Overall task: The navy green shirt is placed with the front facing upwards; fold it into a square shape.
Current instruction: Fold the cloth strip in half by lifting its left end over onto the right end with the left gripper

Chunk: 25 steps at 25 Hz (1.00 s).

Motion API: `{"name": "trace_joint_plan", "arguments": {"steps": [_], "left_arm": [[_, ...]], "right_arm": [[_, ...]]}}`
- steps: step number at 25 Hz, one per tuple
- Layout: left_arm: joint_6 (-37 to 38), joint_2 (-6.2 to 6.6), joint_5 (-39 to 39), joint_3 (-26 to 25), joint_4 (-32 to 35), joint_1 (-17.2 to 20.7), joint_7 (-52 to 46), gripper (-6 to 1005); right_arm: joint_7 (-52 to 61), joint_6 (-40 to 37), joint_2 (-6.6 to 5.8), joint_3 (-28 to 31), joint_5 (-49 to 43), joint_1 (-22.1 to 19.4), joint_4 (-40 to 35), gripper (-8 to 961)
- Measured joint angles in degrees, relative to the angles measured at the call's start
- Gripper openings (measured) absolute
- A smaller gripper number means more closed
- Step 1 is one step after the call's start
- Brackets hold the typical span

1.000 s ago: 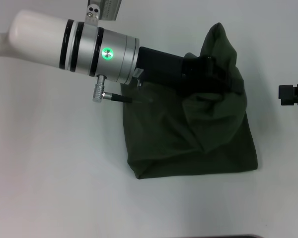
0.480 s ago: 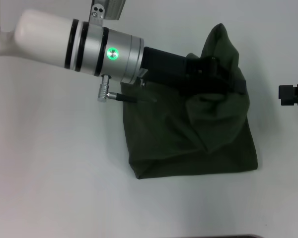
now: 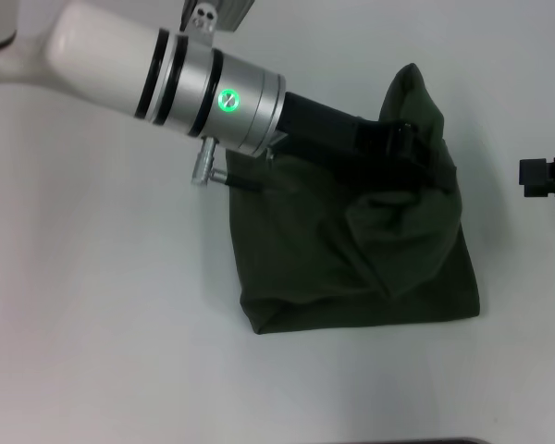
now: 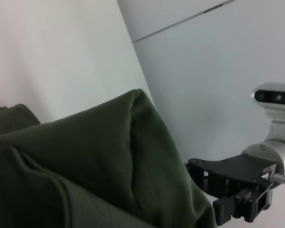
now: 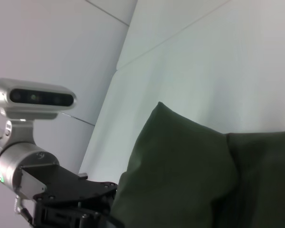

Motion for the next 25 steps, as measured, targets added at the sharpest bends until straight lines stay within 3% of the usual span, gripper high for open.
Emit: {"name": "trace_joint_plan", "arguments": {"steps": [5, 7, 15, 25], "left_arm": [[0.0, 0.46, 1.0, 6.9, -9.5, -0.2, -7.5, 50], [0.2, 0.57, 3.8, 8.4, -14.1, -2.8, -12.5, 50], [-2.0, 0.15, 8.7, 10.9, -10.7, -12.1, -16.2, 50], [-6.4, 0.17, 15.6, 13.7, -9.0, -15.3, -21.1, 50]], "right_arm": [[0.0, 0.0, -0.09, 0.0, 0.0, 0.0, 0.0, 834], [0.0, 0.0, -0.18, 0.0, 0.0, -0.1, 0.0, 834], [0.1, 0.3, -0.34, 0.0, -0.2, -0.5, 0.0, 833], [0.2, 0.9, -0.24, 0.0, -0.9, -0.5, 0.0, 833]]}}
